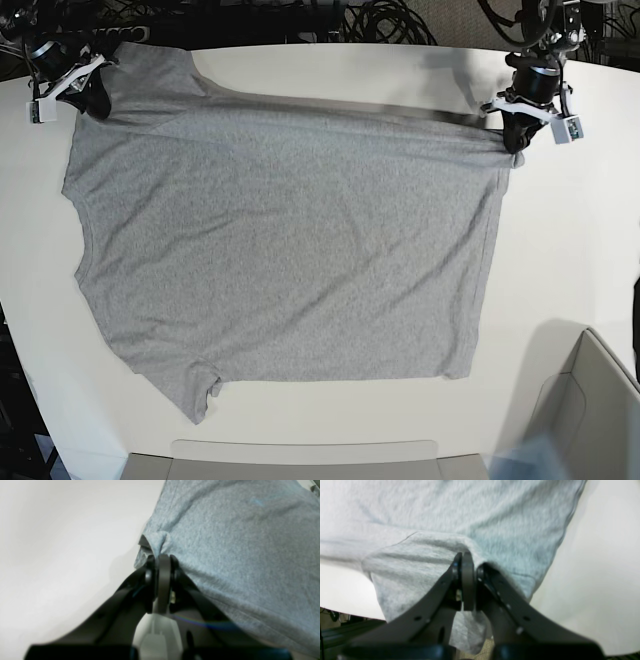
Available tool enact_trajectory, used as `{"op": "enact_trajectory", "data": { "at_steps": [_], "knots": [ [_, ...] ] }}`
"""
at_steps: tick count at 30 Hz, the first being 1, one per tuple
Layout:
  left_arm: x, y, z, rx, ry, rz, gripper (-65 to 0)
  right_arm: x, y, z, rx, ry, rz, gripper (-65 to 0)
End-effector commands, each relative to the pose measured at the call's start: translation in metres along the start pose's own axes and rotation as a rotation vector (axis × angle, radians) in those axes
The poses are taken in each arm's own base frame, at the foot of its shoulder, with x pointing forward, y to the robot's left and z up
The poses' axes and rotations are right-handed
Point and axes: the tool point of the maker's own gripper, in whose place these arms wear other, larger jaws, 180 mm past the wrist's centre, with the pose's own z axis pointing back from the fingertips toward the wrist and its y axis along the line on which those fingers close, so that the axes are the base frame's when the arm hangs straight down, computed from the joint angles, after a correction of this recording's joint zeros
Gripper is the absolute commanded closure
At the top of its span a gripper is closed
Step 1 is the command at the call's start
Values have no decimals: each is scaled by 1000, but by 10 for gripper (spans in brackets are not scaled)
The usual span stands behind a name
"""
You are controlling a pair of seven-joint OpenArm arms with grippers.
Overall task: Fold the T-shirt properly
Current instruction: 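Lift the shoulder edge and fold it over toward the hem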
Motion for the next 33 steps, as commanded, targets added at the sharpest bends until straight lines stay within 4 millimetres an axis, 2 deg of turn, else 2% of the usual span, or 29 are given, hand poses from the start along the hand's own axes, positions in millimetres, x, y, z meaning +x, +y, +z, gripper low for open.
{"op": "enact_trajectory", "data": {
  "at_steps": [1, 11, 14, 19, 29, 33],
  "knots": [
    [12, -2, 0, -2, -32, -9, 0, 19, -5, 4, -4, -40, 42, 0],
    [46, -33, -25, -74, 4, -12, 0, 53, -17, -1, -17, -80, 121, 0],
    [59, -40, -33, -80, 1, -3, 0, 60, -28, -10, -67, -14, 192, 0],
    [71, -26, -47, 4, -13, 74, 0, 82, -35, -23, -122, -2, 262, 0],
    [81, -18, -70, 24, -15, 117, 0, 111, -23, -56, -147, 19, 421, 0],
    [96, -20, -74, 49, -49, 53, 0, 124, -14, -66, -144, 11, 470, 0]
  ]
}}
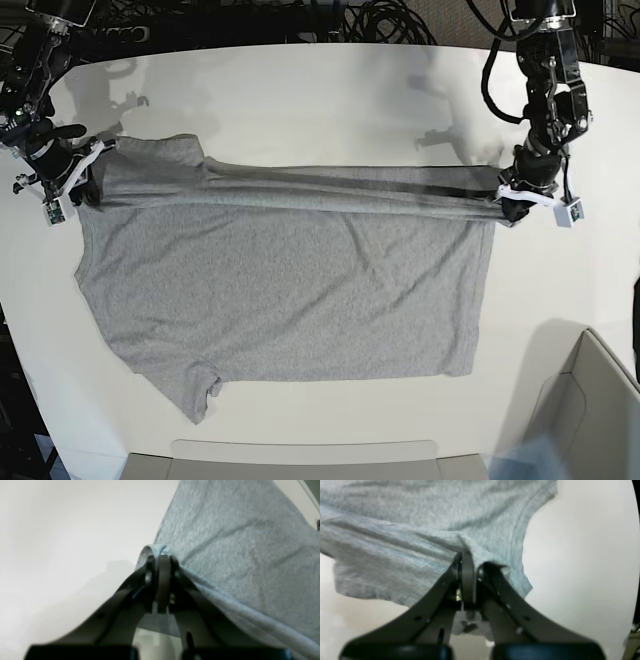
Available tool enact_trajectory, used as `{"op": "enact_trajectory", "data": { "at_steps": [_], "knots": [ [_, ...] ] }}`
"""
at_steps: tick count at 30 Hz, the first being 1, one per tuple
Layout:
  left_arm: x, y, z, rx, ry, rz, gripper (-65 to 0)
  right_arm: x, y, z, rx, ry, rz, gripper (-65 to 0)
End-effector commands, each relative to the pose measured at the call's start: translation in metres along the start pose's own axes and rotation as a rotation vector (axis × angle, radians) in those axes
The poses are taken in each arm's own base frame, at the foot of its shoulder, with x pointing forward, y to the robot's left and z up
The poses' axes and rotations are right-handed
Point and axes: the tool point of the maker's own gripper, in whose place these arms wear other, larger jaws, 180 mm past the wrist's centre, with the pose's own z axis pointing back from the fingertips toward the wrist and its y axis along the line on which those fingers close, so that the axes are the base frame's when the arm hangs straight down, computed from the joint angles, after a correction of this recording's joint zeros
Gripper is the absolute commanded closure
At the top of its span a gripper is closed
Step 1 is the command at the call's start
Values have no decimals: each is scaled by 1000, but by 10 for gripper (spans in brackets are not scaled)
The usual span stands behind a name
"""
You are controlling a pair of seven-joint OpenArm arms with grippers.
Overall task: Fold the T-shirt properly
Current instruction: 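Lift the shoulder edge and fold it over toward the hem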
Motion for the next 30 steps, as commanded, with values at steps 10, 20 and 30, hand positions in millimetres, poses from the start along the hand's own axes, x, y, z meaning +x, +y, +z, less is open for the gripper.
{"op": "enact_trajectory", "data": {
  "at_steps": [10, 20, 30],
  "knots": [
    [47, -19, -18, 33, -110, -140, 0, 28, -16, -31, -5, -19, 5, 0],
    [55, -13, -41, 53, -92, -103, 0, 40, -33, -46, -9, -28, -50, 0],
    [65, -10, -59, 68, -80, -66, 0, 45, -19, -77, 36, -45, -14, 0]
  ]
}}
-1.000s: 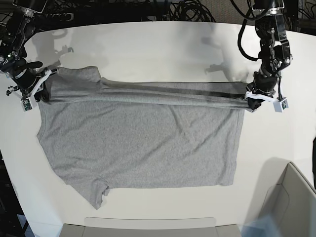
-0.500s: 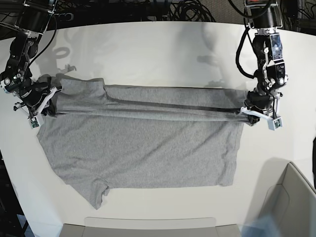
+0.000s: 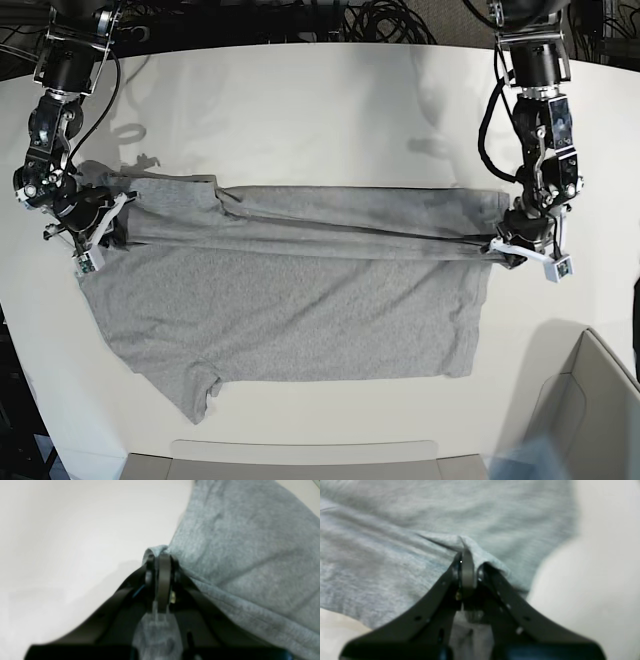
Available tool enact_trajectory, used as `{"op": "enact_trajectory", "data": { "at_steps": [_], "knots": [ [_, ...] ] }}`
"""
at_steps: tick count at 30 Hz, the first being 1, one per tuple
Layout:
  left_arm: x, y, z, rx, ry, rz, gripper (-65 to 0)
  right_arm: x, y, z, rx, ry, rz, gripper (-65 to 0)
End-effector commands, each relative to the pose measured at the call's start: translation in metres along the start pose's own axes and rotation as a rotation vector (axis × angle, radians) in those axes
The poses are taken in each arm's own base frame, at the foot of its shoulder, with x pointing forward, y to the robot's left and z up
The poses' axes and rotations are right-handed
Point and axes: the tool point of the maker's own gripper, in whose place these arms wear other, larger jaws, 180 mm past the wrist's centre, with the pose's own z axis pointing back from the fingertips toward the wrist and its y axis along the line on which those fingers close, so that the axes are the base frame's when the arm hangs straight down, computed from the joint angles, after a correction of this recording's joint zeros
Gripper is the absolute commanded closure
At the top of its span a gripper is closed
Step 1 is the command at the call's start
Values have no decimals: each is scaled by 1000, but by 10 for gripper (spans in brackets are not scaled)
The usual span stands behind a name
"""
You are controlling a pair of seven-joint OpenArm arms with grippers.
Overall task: Fold the T-shirt properly
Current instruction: 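Lift the shoulder edge and fold it over toward the hem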
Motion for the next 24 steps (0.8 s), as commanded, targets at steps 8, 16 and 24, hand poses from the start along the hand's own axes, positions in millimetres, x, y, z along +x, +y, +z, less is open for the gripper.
{"op": "enact_trajectory", "data": {
  "at_steps": [8, 16, 24],
  "knots": [
    [33, 3, 0, 15, -106, -8, 0, 50, -31, 1, -48, -113, -14, 0],
    [36, 7, -12, 30, -99, 17, 0, 60, -41, -9, -40, -153, -67, 0],
    [48, 1, -7, 16, -142, 11, -117, 63, -42, -7, -42, -161, -67, -108]
  ]
}}
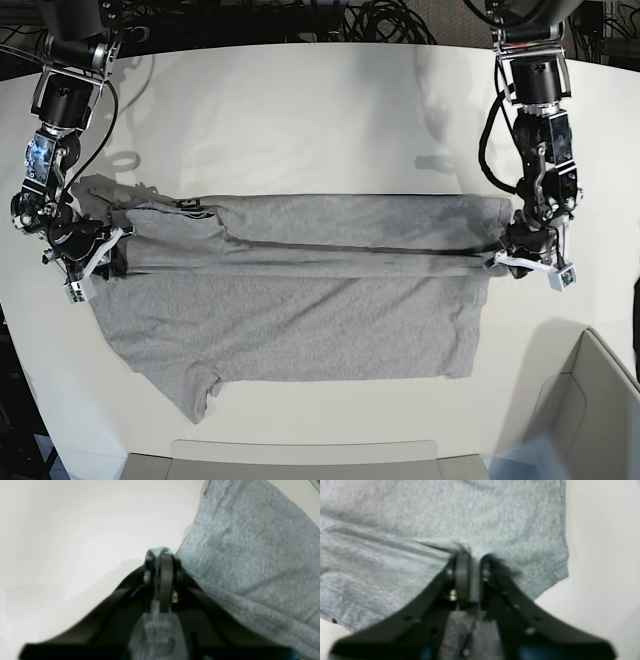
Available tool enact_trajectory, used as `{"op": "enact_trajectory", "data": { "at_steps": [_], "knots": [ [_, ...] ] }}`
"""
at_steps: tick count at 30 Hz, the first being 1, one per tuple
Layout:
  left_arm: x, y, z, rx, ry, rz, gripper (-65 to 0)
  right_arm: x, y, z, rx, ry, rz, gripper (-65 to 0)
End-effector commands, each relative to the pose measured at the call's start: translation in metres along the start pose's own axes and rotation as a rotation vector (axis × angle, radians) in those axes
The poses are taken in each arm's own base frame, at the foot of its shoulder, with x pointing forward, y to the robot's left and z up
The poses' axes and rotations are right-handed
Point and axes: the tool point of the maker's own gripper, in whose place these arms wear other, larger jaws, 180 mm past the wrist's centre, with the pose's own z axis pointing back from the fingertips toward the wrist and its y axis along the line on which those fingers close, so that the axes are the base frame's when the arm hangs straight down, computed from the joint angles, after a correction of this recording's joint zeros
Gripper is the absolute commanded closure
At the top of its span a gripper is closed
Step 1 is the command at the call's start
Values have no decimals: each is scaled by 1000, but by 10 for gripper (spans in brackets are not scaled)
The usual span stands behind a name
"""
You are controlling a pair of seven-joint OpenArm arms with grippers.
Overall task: Fold the T-shirt properly
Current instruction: 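Lift the shoulder edge and fold it over toward the hem, then open both grippers and release the folded shoulder edge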
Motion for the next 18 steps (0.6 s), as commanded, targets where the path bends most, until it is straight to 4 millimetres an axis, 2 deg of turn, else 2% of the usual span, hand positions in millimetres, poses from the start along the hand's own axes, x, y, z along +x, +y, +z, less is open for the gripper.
{"op": "enact_trajectory", "data": {
  "at_steps": [1, 3, 5, 7, 9, 13, 18],
  "knots": [
    [32, -4, 5, -9, -88, -16, -141, 28, -17, 10, -39, -71, 19, -133],
    [39, -8, 9, -21, -103, -21, -160, 38, -20, 17, -48, -95, 47, -167],
    [44, -12, 12, -31, -119, -26, -160, 53, -18, 24, -35, -147, 40, -174],
    [50, -16, 15, -38, -136, -28, -160, 58, -12, 30, -11, -187, 20, -174],
    [52, -18, 20, -45, -143, -34, -160, 62, -18, 41, -24, -204, 39, -173],
    [43, -20, 33, -59, -114, -58, -160, 34, -21, 50, -40, -156, 42, -173],
    [25, -16, 47, -62, -97, -88, -160, -10, -51, 78, -113, -116, -103, -173]
  ]
}}
